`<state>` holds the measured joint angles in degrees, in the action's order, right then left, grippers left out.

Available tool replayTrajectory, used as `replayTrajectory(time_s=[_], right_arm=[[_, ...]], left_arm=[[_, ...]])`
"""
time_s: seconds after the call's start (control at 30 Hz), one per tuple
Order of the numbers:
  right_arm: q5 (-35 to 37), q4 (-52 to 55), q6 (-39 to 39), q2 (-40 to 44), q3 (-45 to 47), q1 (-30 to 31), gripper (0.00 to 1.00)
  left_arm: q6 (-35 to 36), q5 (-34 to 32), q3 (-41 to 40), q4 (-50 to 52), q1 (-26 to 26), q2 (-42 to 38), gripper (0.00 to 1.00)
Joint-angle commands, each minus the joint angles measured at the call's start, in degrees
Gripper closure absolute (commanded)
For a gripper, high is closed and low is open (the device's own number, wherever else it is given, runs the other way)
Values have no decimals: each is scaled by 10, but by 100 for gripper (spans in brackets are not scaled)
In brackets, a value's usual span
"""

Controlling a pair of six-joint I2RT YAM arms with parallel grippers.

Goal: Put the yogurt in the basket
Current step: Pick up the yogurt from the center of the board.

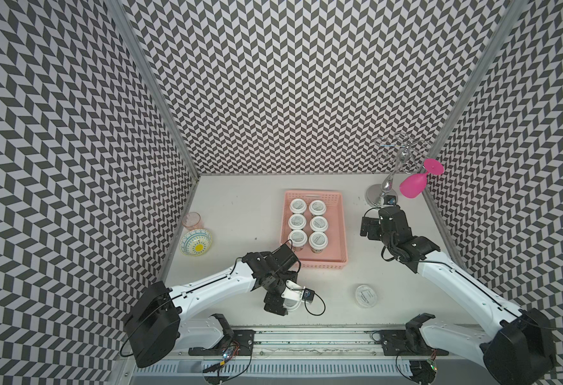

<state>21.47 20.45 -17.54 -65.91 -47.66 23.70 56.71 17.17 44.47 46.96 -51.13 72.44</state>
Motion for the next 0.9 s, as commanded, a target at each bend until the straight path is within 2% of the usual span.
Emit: replayTrajectory(time_s=[0.0, 0.67, 0.87], right_arm=[[5, -25, 1, 1, 4, -5, 0], [3, -28, 3, -4, 4, -6, 0], [4, -27, 2, -5, 4, -6, 0]], left_arm=[[-6, 5, -4, -7, -4, 0, 11], [-17, 5, -2, -17, -8, 3, 23], [-24, 9, 9, -15, -8, 2, 25]])
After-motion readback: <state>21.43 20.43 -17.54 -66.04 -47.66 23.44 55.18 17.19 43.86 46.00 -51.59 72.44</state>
